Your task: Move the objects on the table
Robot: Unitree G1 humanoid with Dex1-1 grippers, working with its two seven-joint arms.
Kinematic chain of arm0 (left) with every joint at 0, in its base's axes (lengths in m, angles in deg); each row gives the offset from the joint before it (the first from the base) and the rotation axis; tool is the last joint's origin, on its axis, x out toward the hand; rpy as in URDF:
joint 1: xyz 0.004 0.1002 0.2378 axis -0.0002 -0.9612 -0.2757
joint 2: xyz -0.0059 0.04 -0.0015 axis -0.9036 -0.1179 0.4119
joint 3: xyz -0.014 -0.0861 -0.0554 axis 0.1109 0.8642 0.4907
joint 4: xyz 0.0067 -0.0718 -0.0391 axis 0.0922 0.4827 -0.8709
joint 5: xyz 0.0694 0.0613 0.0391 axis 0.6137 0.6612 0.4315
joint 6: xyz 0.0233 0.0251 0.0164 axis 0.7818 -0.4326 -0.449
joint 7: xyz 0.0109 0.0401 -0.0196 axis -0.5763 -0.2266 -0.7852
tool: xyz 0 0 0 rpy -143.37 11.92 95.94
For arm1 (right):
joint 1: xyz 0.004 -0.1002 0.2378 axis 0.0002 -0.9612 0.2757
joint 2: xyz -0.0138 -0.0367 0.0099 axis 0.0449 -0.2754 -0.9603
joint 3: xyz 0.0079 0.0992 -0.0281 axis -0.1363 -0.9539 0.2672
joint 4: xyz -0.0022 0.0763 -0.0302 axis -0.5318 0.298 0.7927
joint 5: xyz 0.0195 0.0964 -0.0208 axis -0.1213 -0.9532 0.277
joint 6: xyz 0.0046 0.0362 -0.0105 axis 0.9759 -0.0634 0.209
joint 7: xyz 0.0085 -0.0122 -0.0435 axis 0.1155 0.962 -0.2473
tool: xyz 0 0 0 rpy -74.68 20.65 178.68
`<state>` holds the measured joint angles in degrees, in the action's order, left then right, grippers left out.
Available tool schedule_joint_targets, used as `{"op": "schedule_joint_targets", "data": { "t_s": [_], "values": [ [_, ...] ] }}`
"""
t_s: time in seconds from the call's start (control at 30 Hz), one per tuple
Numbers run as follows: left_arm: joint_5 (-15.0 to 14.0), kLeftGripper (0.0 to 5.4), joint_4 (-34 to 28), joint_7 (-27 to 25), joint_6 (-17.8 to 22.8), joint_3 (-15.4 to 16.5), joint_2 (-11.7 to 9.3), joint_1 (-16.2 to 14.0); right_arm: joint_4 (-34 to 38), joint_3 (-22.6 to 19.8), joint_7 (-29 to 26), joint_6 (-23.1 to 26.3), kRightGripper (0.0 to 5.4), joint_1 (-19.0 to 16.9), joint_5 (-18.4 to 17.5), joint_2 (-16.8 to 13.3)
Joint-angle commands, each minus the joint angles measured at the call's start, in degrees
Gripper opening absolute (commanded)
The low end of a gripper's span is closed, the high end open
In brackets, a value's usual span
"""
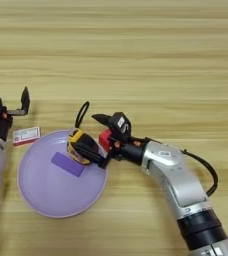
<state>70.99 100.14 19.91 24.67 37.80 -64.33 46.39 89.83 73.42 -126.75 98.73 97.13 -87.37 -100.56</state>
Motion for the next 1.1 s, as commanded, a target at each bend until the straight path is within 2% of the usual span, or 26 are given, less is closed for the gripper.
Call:
{"op": "schedule_joint_targets", "data": {
  "t_s": [0.03,0.33,0.57,1.1],
  "values": [
    [0.6,5.38,0.8,0.3,-0.5,-0.3,0.2,0.6,-1.4,1.1,-0.7,0.5,5.40,1.0,2.0,-0.1],
    [0.7,5.38,1.0,0.5,-0.6,-0.3,0.2,0.8,-4.4,2.9,-0.4,-2.6,5.40,1.2,7.6,-0.2],
    [0.7,5.40,1.1,0.6,-0.5,-0.4,0.1,0.9,-4.9,3.8,-0.5,-3.6,4.59,1.2,9.5,0.2],
    [0.7,5.40,2.1,0.6,-0.7,-0.3,-0.1,1.3,-5.6,3.8,-1.2,-5.1,2.76,1.1,9.8,1.6]
  ]
}}
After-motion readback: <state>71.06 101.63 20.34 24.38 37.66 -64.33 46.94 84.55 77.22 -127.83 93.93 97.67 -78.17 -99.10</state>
